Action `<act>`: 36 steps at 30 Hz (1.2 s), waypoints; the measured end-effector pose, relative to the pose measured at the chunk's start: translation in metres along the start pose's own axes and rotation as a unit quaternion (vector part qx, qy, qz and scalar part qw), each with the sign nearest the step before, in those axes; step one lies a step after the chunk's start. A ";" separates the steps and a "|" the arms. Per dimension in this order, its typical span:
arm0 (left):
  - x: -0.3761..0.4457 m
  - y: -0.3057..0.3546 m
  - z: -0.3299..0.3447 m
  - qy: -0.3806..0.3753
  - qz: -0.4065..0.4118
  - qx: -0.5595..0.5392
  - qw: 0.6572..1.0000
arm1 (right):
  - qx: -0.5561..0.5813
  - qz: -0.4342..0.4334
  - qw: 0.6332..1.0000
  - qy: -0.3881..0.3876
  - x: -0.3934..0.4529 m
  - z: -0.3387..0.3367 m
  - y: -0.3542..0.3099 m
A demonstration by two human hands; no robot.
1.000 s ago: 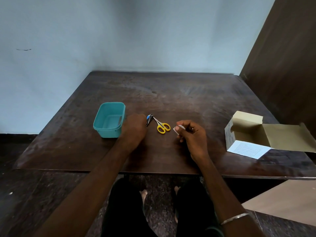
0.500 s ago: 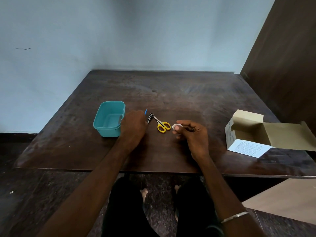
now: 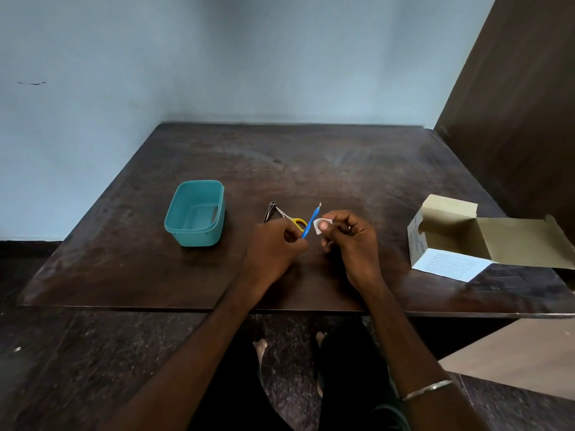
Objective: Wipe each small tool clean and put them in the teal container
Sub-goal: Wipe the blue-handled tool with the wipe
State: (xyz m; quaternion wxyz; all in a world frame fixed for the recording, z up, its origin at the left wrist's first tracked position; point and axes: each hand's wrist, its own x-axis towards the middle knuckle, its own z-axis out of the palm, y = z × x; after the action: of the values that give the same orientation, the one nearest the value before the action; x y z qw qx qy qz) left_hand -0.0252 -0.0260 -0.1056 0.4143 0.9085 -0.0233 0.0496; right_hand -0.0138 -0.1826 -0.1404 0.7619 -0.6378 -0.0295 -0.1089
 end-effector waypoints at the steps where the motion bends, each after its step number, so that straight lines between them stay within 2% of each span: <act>1: -0.002 0.000 0.001 -0.004 0.000 -0.007 1.000 | -0.001 0.000 1.000 0.001 0.000 -0.001 0.000; 14: -0.007 -0.002 0.008 -0.002 0.059 -0.026 0.998 | 0.017 0.012 0.998 0.059 0.004 -0.003 0.004; 23: -0.006 -0.002 0.009 0.007 0.079 0.009 0.997 | -0.037 0.004 0.999 0.030 0.002 -0.002 0.003; 27: -0.006 -0.002 0.009 0.002 0.093 0.006 0.996 | -0.012 0.008 1.000 0.018 0.001 -0.001 0.000; 36: -0.014 0.000 0.025 -0.046 0.019 -0.149 0.988 | -0.005 0.021 1.000 0.021 -0.001 -0.001 -0.008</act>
State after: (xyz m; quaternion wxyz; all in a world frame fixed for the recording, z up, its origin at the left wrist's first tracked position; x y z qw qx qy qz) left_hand -0.0376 -0.0452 -0.1235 0.5425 0.8373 -0.0672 0.0114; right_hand -0.0164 -0.1846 -0.1335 0.7614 -0.6394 0.0006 -0.1067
